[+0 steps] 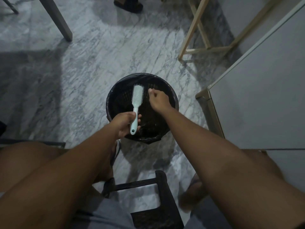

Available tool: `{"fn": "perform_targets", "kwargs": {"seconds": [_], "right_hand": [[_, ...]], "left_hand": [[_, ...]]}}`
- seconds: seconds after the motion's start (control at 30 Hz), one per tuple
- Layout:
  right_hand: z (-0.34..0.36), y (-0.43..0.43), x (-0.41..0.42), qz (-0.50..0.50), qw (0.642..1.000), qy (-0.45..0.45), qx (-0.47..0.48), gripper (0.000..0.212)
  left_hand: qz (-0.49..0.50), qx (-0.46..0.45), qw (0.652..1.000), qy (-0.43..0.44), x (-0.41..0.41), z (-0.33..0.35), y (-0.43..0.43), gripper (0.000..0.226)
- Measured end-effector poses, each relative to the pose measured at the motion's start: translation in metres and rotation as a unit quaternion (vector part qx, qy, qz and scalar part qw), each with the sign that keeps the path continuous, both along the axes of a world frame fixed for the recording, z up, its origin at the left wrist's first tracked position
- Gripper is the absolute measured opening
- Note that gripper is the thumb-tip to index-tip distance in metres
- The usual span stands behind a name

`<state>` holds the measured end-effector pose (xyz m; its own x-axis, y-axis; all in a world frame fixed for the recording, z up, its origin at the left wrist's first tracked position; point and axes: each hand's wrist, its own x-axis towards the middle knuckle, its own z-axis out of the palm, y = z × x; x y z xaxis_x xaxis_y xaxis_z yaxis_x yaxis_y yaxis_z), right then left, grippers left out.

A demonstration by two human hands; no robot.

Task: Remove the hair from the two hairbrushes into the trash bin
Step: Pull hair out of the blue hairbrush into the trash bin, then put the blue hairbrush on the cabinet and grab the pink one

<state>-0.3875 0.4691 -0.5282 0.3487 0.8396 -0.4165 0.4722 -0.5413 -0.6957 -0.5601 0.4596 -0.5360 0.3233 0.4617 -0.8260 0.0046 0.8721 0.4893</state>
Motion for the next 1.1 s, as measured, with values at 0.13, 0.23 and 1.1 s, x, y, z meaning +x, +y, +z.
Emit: {"fn": "perform_targets", "kwargs": {"seconds": [0.13,0.23,1.1], "right_hand": [[-0.018,-0.003,0.003,-0.017,1.000,0.021,-0.001,0.052],[-0.030,0.001,0.007,-0.041,0.998,0.041,-0.002,0.052],[0.444,-0.017,0.196,-0.243,0.954,-0.049,0.167,0.051]], "left_hand": [[0.021,-0.009,0.999,0.038,0.007,-0.019,0.000,0.015],[0.019,-0.018,0.999,0.044,0.012,-0.027,0.007,0.013],[-0.253,0.140,0.956,-0.043,0.214,0.439,0.090,0.027]]}}
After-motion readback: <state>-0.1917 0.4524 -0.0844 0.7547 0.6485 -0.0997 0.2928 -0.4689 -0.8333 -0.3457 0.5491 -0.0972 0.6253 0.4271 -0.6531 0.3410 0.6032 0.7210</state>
